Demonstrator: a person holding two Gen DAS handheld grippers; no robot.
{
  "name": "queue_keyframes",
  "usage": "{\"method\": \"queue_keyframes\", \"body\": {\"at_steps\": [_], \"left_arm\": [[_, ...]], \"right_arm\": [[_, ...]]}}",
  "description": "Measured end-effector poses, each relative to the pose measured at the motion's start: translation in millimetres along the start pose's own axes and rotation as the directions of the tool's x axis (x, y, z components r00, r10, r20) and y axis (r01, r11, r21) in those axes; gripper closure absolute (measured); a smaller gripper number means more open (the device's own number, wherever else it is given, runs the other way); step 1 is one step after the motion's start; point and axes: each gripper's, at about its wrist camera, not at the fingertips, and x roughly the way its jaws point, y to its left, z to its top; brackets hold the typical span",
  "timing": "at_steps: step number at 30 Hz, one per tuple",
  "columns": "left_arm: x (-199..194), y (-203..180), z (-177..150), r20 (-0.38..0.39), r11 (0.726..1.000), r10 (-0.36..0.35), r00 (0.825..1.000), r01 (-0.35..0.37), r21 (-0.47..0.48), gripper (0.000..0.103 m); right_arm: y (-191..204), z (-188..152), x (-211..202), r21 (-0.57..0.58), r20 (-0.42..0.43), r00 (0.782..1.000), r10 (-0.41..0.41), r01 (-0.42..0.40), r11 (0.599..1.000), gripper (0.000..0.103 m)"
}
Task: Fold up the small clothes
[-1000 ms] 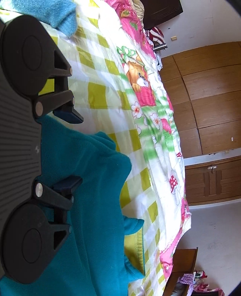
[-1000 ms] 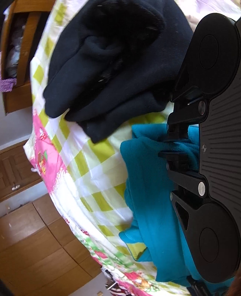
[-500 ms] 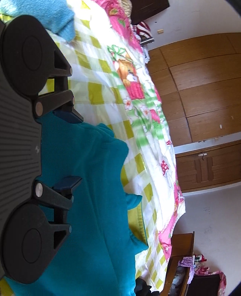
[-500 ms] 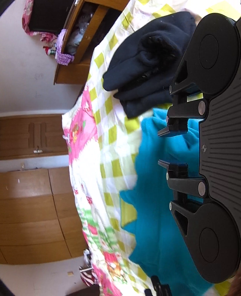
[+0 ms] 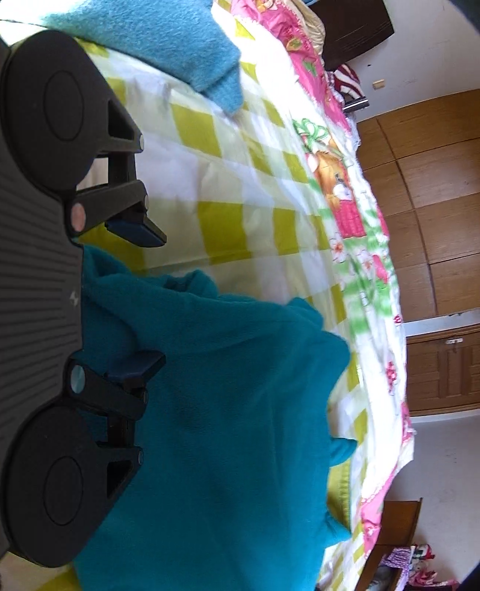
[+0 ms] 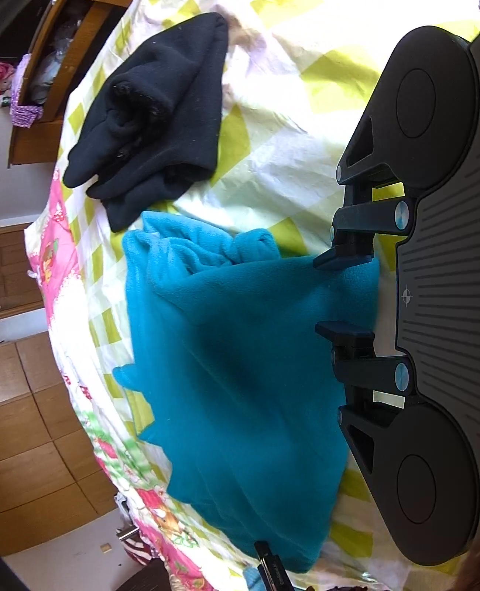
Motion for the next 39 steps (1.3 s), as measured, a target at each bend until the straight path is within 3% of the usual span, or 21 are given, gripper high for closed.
{"method": "queue_keyframes", "body": {"at_steps": [1,2,5,7,9,12,13,16,19,26,28,29,30,33,39], "left_arm": [[0,1,-3,-0.009,1.000,-0.009,1.000,0.009,-0.002,0.031],[-2,2,-4,-0.015,1.000,-0.013,1.000,0.013,0.007,0.032],[-13,-5,-8,-0.019,0.993,0.025,1.000,-0.022,0.113,0.032],[-21,-7,-7,-0.007,0.984,0.054,0.999,-0.052,0.168,0.032],[-31,-4,-4,0.008,0.986,0.062,0.998,-0.063,0.157,0.032],[-47,2,6,0.067,0.994,0.060,0.996,-0.066,0.092,0.032],[-52,2,9,0.089,0.995,0.052,0.995,-0.058,0.077,0.032],[-61,-7,18,0.136,0.997,0.004,0.991,-0.014,0.073,0.032],[-58,-24,21,0.140,0.994,-0.054,0.989,0.039,0.103,0.032],[-45,-55,26,0.126,0.980,-0.151,0.980,0.133,0.146,0.032],[-44,-58,27,0.121,0.978,-0.166,0.979,0.148,0.148,0.032],[-44,-60,27,0.119,0.977,-0.168,0.979,0.150,0.149,0.032],[-43,-61,28,0.120,0.977,-0.169,0.978,0.150,0.149,0.032],[-44,-63,29,0.123,0.976,-0.170,0.978,0.150,0.155,0.032],[-41,-67,28,0.107,0.975,-0.178,0.978,0.161,0.155,0.032]], "right_arm": [[1,-1,0,-0.012,-0.009,1.000,0.004,-0.004,1.000,0.073],[3,-1,0,-0.028,-0.023,1.000,0.008,-0.008,1.000,0.080],[3,-6,-2,-0.077,-0.071,0.997,-0.006,0.000,0.997,0.094],[2,-9,-6,-0.106,-0.092,0.995,-0.032,0.022,0.994,0.095],[4,-7,-13,-0.134,-0.096,0.994,-0.050,0.037,0.990,0.095],[7,-2,-26,-0.135,-0.056,0.998,-0.042,0.034,0.990,0.091],[7,0,-30,-0.123,-0.033,0.999,-0.031,0.027,0.992,0.085],[6,6,-33,-0.108,0.011,1.000,-0.026,0.027,0.994,0.082],[6,9,-25,-0.110,0.011,1.000,-0.016,0.017,0.994,0.075],[-1,14,7,-0.069,-0.016,1.000,0.015,-0.016,0.998,0.072],[-9,15,3,-0.034,-0.023,0.998,0.054,-0.054,0.998,0.079],[-14,16,-1,-0.015,-0.025,0.997,0.080,-0.080,0.997,0.094],[-18,17,-3,-0.001,-0.028,0.995,0.098,-0.098,0.995,0.099],[-26,18,-11,0.024,-0.046,0.989,0.143,-0.142,0.990,0.103],[-34,16,-23,0.024,-0.024,0.989,0.147,-0.147,0.989,0.103]]}}
